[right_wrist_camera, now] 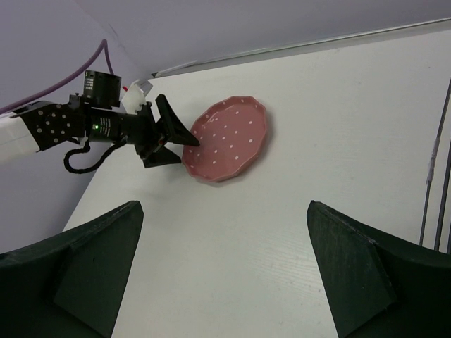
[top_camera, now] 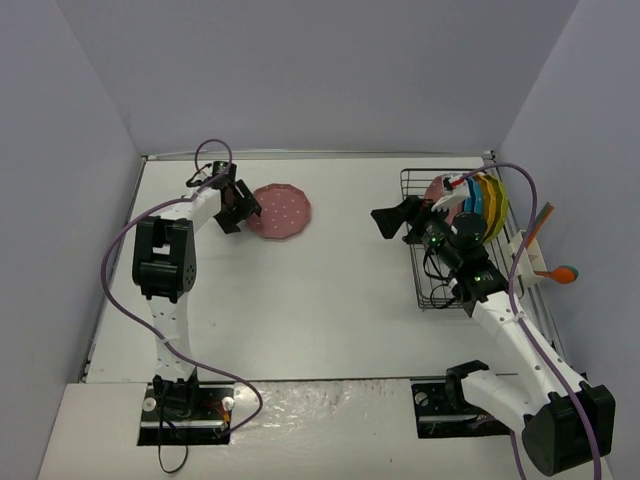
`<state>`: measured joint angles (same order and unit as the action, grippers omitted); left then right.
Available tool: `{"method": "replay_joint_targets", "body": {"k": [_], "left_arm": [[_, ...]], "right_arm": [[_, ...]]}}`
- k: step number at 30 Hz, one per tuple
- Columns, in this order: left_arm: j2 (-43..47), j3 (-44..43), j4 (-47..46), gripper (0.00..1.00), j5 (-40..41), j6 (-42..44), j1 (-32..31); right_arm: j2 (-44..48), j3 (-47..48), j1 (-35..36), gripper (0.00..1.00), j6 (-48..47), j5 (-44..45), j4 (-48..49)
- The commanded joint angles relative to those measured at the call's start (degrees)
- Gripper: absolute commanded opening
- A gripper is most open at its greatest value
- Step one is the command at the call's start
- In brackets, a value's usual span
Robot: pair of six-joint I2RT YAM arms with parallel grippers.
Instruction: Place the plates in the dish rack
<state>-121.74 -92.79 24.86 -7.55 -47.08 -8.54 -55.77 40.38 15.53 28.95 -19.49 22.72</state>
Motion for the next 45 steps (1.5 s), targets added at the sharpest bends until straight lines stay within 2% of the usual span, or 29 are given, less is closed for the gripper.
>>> {"method": "replay_joint_targets", "body": {"k": [1,6,8,12,16,20,23,32,36,45], "left_arm": [[-0.1,-3.9,1.8,0.58,2.6,1.3,-0.7],[-1.1,-4.8,2.3,0.47,3.0,2.3,-1.1],[-1.4,-4.6,2.2,0.39,2.7,2.5,-1.2],[-1.1,-2.9,1.1,0.16,2.9,2.3,-1.2],[0.5,-1.1,0.5,0.0,1.7,2.2,-1.3],[4.5,3.6,-0.6,0.0,-0.3,1.1,-1.4],[10.3,10.6,-2.8,0.0,-3.1,-1.6,-1.5],[25.3,30.3,-18.3,0.0,-15.4,-12.9,-1.8],[31.1,35.1,-20.6,0.0,-16.9,-16.1,-2.0],[38.0,39.9,-21.7,0.0,-17.5,-18.9,-2.3]], "right_arm": [[1.9,-0.3,0.7,0.99,0.2,-1.5,4.5],[1.1,-0.9,1.4,0.99,-0.2,-2.8,4.4],[0.5,-1.3,2.0,0.99,0.3,-3.0,4.7],[-0.1,-2.1,3.3,0.99,1.7,-3.0,6.1],[-1.7,-2.6,5.6,0.99,3.1,-2.2,7.8],[-3.8,-4.6,8.8,1.0,6.0,0.5,11.1],[-6.0,-5.7,12.8,1.0,9.7,3.6,13.5],[-21.9,-6.6,22.5,1.0,21.9,10.3,24.5],[-28.8,-6.5,24.6,1.0,26.2,10.5,29.3],[-39.5,-6.3,25.4,1.0,30.9,10.1,37.0]]}}
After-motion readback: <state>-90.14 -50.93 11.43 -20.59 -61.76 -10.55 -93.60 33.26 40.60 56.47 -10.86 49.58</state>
